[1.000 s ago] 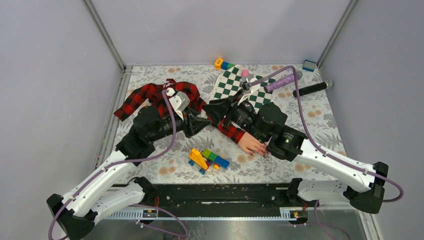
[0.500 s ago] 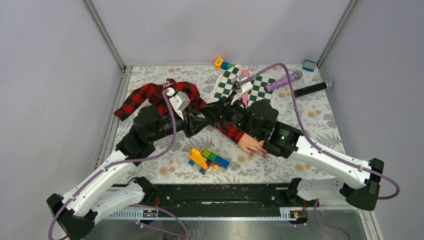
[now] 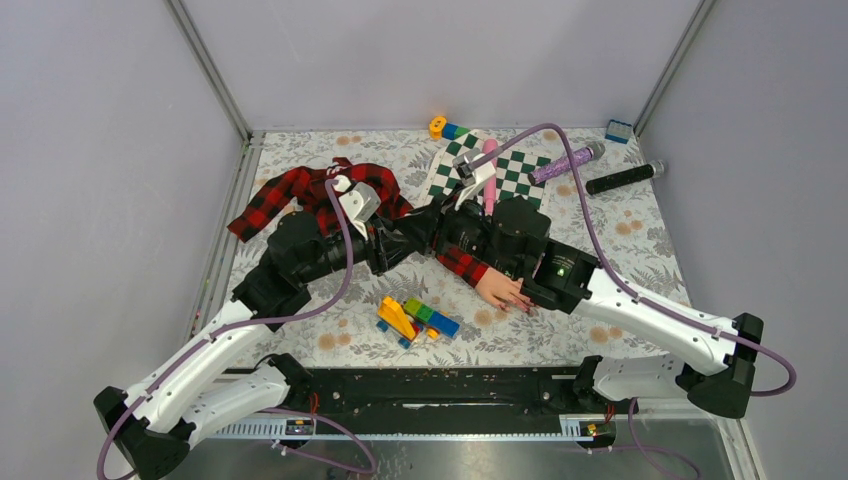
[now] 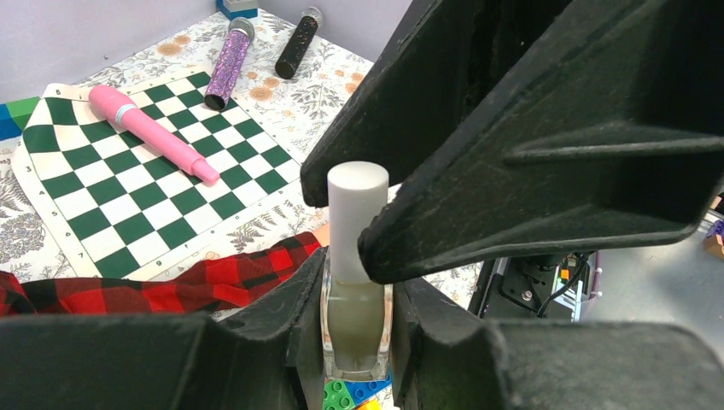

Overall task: Paint the nails
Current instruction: Unscrew the nail polish bottle.

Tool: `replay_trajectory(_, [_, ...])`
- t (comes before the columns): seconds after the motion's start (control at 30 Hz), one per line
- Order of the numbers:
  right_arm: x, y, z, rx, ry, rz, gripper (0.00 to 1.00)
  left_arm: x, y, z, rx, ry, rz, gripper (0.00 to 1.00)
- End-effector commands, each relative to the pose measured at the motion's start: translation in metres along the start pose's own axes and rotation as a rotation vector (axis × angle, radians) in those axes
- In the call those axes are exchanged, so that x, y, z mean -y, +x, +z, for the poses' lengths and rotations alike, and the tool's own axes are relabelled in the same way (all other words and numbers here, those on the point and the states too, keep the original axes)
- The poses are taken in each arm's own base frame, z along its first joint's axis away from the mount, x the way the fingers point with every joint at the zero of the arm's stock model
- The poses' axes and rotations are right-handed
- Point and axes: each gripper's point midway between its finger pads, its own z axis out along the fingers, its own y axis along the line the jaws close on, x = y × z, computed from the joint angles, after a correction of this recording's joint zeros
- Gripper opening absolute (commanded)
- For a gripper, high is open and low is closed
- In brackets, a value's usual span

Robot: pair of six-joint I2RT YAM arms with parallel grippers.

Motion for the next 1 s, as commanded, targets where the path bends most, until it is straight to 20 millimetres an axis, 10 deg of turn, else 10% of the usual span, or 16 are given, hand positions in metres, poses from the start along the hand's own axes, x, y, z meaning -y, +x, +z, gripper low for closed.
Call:
replay_trajectory(0.0, [-0.018,-0.014,-0.001,0.019,-0.057,0.007,0.43,0.006,-0.027,-0.001,0.076,0.014,0.031,0.0])
replay_trajectory(0.2, [-0.017,-0.012,0.002,-0.004,-0.059,-0.002,0.01,0.008,-0.03,-0.003,0.084,0.019,0.033,0.0])
replay_trajectory(0.97, [-0.083,-0.013,-0.097,-0.034,-0.771,-0.229,0.0,0.118,-0.046,-0.039,0.052,0.693,0.054,0.0])
